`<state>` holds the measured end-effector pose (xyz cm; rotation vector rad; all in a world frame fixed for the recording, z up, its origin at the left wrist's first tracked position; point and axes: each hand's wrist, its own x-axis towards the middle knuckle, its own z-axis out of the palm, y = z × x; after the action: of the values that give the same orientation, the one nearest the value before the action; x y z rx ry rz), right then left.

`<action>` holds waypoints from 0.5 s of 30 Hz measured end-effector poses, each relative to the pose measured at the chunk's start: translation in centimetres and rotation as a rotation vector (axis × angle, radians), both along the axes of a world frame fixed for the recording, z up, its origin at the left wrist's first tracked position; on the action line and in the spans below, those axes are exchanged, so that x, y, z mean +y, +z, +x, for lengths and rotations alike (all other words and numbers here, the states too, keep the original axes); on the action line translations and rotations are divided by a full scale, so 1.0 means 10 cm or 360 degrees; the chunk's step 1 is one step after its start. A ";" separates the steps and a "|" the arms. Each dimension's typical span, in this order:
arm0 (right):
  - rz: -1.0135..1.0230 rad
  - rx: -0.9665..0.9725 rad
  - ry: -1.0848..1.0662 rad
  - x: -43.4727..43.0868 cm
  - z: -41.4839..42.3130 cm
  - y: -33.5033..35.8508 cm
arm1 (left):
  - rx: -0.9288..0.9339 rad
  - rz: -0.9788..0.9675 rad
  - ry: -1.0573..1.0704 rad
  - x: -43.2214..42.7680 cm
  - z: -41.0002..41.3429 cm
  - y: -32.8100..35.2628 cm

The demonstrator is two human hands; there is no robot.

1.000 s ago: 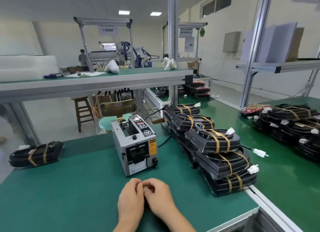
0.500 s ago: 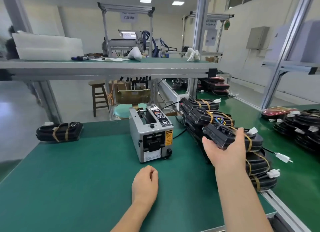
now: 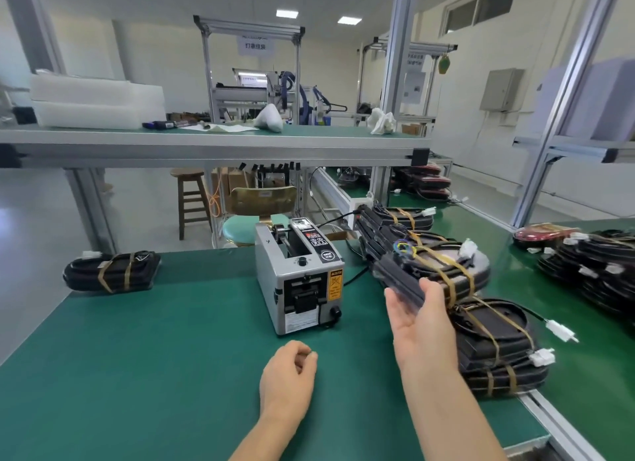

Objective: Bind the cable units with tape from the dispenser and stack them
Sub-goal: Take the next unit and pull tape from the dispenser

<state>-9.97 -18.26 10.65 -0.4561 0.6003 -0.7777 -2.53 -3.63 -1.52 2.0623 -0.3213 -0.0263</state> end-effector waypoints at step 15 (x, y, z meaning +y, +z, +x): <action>-0.1419 0.0490 0.0487 0.61 0.20 -0.11 | -0.1367 -0.0469 0.0122 0.57 0.00 1.23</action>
<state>-7.96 -12.19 9.57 -1.4721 0.4224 -0.6526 -2.55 2.10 10.82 1.6906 -0.7149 0.9166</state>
